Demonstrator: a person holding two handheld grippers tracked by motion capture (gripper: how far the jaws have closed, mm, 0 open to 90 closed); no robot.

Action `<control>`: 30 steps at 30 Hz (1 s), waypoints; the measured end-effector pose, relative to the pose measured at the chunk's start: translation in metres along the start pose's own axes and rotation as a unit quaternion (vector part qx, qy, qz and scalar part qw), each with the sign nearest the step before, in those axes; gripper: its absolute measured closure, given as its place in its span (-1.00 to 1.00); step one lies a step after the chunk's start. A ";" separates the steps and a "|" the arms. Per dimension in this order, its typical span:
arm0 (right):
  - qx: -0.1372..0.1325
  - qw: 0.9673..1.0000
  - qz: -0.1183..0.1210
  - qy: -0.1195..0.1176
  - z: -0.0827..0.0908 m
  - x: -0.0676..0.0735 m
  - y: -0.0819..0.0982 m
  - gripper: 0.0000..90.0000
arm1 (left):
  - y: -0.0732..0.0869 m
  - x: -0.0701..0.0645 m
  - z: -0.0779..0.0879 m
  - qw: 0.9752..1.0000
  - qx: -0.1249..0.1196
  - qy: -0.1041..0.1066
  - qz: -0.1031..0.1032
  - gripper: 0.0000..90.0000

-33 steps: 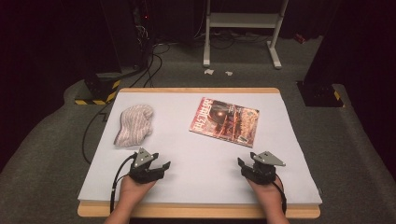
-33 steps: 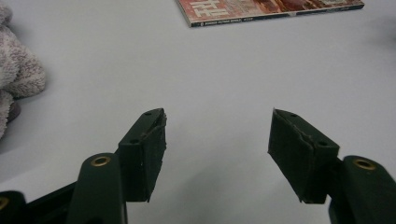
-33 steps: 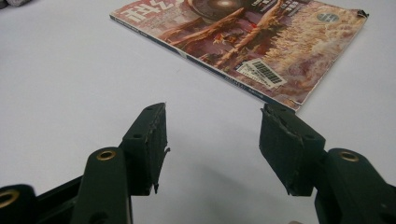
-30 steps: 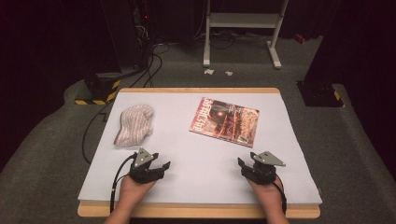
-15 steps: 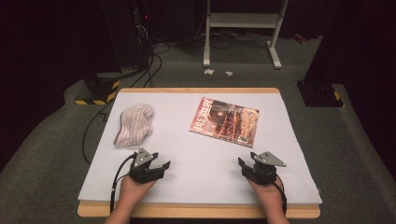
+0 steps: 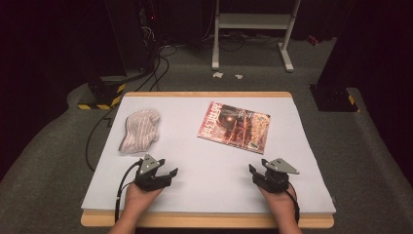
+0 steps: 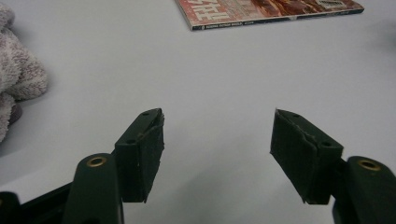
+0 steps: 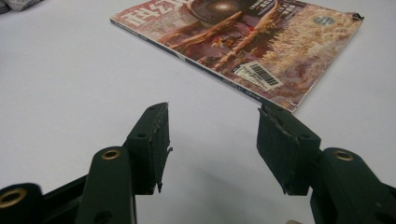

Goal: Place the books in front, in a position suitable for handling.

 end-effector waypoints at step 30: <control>-0.001 1.000 0.000 0.004 0.003 -0.005 0.000 0.01 | -0.003 -0.005 -0.004 1.000 -0.003 0.002 0.010 -0.34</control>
Point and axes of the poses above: each handheld gripper's, and its own axes: z roughly backward along the jaws, y roughly out of its underside, x roughly to its left, the point moved 10 cm from there along -z, roughly forward along the jaws, and after that the axes turned 12 degrees about -y, right-handed, at the moved point
